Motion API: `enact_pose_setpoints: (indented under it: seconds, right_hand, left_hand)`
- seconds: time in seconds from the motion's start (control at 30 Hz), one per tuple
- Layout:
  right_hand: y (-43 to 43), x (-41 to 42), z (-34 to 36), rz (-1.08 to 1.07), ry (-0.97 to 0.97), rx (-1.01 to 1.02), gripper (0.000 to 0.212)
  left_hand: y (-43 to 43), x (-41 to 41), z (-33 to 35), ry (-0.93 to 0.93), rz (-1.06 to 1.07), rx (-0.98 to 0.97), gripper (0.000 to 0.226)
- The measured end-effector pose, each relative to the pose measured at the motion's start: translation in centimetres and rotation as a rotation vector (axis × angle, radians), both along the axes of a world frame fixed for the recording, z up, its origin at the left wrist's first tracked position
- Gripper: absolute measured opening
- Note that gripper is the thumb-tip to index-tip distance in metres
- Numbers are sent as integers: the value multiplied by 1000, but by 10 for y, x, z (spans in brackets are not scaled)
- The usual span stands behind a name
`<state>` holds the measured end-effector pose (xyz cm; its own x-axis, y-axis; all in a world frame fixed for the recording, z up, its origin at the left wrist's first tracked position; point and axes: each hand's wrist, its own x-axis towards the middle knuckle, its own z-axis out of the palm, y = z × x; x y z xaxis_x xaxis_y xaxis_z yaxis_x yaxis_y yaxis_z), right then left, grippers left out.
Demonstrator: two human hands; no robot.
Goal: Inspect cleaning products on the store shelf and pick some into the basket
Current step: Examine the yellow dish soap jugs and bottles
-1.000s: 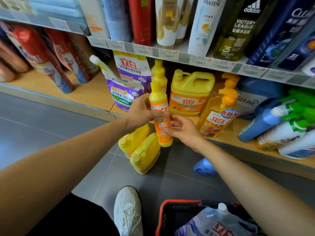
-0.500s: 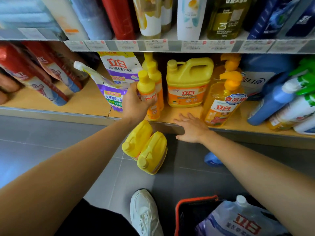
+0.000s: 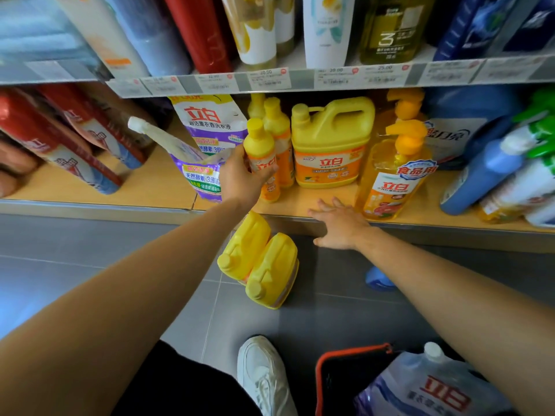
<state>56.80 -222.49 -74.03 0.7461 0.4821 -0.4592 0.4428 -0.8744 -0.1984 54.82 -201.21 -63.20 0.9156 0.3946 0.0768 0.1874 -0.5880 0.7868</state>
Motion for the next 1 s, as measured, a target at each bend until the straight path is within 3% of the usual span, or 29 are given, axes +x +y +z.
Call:
enact_pose_setpoints:
  seconds: [0.27,0.37,0.43,0.57,0.73,0.9,1.0]
  right_hand:
    - [-5,-3,4,-31,99,101,95]
    - [1,-14,22,-55,55,416,86]
    - [13,-29,35,117,-46,560,78]
    - [43,-56,40,471,-90,399,75]
    - [55,-59,48,618,-156,185,53]
    - [44,-64,56,547,11,3,44]
    - [28,-77,61,380,19,93,40]
  left_hand:
    - [15,-9,-7,307,4,56,42]
    - [30,-20,-9,377,-77,93,30]
    - [41,-30,-14,441,-135,179,24]
    - [55,-48,-32,632,-234,285,45]
    - [59,-55,-43,726,-280,172,54]
    - [57,-61,-47,724,-313,127,47]
    - [54,-61,-45,741,-341,112,43]
